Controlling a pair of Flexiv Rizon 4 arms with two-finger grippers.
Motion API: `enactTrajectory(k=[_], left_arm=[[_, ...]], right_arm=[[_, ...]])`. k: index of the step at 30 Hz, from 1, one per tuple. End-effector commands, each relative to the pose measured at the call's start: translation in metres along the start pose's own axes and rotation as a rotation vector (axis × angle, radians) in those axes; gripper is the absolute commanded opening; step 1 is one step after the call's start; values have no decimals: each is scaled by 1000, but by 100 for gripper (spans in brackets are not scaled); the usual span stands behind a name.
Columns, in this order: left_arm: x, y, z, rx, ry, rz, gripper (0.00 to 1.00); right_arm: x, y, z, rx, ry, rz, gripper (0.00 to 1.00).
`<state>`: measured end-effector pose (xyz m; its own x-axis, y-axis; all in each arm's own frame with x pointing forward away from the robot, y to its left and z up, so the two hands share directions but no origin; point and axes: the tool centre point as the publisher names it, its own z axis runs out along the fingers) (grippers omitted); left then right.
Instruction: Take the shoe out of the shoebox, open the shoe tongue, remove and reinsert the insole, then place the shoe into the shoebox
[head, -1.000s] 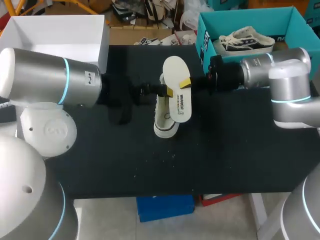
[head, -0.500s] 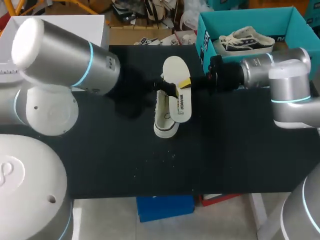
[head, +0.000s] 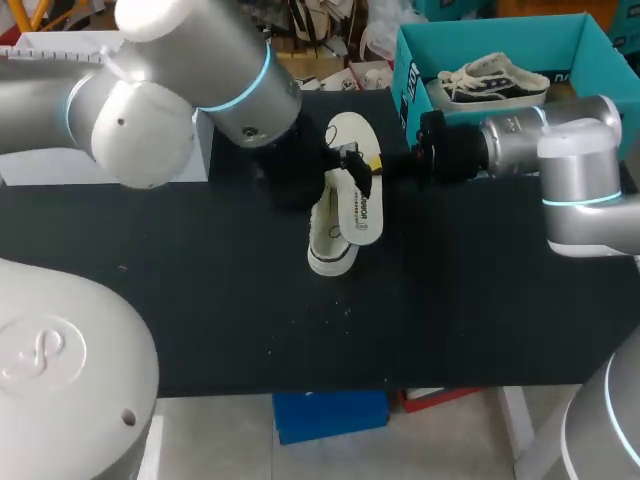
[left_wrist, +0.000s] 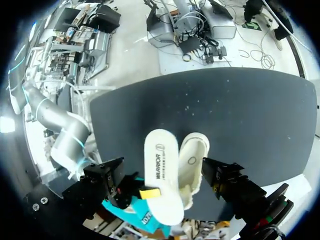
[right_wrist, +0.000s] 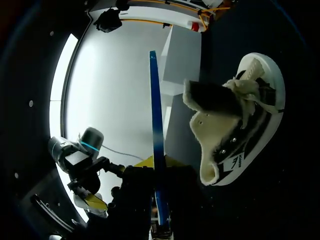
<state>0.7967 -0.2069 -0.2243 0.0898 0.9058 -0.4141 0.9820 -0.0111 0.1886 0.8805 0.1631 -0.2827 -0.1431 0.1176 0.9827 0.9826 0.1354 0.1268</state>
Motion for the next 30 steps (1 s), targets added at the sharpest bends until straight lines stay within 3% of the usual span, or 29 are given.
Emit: enactTrajectory(k=[1, 15, 30], left_arm=[[-5, 0, -1, -4, 437, 0, 100], [-16, 4, 22, -32, 381, 25, 100], [-20, 31, 41, -36, 343, 27, 100]], right_arm=[[0, 1, 1, 1, -3, 1, 0], [0, 1, 1, 1, -3, 1, 0], [0, 1, 1, 1, -3, 1, 0]])
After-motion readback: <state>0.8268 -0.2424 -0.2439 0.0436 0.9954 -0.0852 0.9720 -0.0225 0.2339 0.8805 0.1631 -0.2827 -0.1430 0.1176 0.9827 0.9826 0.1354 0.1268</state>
